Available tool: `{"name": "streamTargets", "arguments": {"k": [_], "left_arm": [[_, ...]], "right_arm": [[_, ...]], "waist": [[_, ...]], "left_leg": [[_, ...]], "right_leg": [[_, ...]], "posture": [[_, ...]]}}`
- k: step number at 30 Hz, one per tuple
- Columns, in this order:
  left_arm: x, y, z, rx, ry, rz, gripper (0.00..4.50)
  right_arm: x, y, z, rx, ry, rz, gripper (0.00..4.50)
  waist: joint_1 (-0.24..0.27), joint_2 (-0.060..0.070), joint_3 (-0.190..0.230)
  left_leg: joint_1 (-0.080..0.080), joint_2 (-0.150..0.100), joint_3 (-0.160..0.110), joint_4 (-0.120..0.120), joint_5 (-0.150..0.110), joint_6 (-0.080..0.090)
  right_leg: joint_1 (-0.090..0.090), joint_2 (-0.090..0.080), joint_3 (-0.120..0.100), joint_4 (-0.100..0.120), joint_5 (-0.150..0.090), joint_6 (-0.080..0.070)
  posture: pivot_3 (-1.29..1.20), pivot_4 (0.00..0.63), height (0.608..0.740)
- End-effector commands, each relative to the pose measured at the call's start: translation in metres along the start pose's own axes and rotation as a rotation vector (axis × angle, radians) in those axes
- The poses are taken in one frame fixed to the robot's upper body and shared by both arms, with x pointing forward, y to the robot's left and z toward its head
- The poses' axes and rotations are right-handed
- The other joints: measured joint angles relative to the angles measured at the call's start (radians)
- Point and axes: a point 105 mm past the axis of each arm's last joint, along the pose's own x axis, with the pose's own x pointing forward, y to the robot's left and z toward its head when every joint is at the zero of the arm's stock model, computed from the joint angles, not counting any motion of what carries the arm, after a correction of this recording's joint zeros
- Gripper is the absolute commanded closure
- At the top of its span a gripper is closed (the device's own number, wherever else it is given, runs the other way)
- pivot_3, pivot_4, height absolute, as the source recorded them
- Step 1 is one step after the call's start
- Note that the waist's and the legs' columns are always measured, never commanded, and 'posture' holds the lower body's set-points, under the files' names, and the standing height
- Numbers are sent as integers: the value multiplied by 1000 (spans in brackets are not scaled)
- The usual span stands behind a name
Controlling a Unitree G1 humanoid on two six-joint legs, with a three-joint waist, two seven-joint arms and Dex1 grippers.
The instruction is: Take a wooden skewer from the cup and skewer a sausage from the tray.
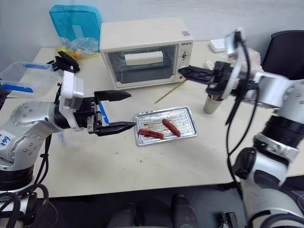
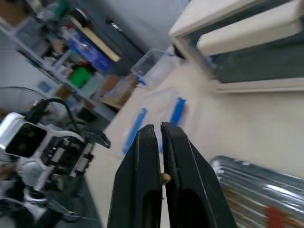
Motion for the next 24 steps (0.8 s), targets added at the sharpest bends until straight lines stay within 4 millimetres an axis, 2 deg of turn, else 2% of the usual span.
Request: {"name": "streamTargets", "arguments": {"k": [1,4,6,10,17,24], "left_arm": [[2,-10,11,41,-32,30,0],[2,-8,12,55,-48,118,0],[1,-4,12,64,-59,173,0],[-4,5,9,79,-66,266,0],[-2,3,0,57,-66,264,0],[-3,5,6,50,-96,252,0]], "right_arm": [[9,13,-3,68,-61,102,4478],[21,20,-23,130,-60,125,4478],[23,24,-27,167,-81,125,4478],[28,27,-30,192,-126,134,4478],[33,32,-21,218,-192,153,4478],[30,27,-26,214,-167,131,4478]], "waist": [[2,0,0],[2,-1,-1],[1,-1,0],[-2,-1,-1],[-1,-1,-1],[0,-1,-1]], "left_leg": [[0,0,-1,0,0,0],[-1,0,-2,0,0,0],[-2,0,-2,0,0,0],[-2,0,0,0,0,1],[-2,1,-1,0,0,1],[-3,1,-1,0,0,2]], "right_leg": [[0,0,0,0,0,0],[1,0,-2,-1,0,0],[0,0,-1,-2,0,0],[0,1,0,-5,2,4],[0,1,0,-6,2,4],[0,0,-1,-7,2,4]], "posture": [[0,150,740],[0,150,740],[0,150,740],[0,150,740],[0,150,740],[0,150,740]]}}
